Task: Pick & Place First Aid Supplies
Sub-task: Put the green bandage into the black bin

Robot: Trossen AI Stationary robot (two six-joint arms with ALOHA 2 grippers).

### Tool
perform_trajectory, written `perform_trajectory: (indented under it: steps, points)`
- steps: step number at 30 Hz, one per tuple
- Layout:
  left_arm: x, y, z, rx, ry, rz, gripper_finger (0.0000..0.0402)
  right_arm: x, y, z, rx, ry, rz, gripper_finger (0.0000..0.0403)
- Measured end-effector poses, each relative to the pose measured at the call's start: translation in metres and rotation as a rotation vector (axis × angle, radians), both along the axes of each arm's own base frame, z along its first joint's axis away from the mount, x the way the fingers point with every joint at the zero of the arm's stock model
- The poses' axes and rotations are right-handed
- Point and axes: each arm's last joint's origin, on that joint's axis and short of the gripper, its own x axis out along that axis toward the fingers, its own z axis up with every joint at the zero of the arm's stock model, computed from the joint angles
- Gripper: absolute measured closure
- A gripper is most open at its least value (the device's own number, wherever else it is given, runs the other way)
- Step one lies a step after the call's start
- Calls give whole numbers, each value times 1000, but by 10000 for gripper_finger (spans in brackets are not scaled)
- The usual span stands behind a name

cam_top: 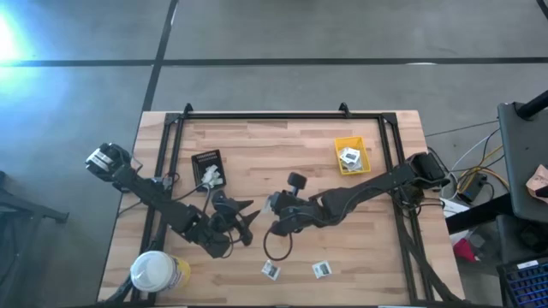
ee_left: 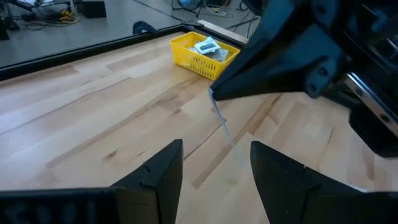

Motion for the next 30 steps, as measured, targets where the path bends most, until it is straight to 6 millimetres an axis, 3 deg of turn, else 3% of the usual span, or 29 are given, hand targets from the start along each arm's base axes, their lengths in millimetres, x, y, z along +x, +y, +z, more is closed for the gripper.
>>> perform_trajectory:
  steps: [20,25,30]
  points:
    - [8,11,1,0,-3,23,226,7,6,9,-54,-69,78,394]
    - [7,14,-3,11,12,30,266,7,7,9,-53,-70,81,394]
    - [6,15,-7,17,21,31,341,7,7,8,-53,-70,81,394]
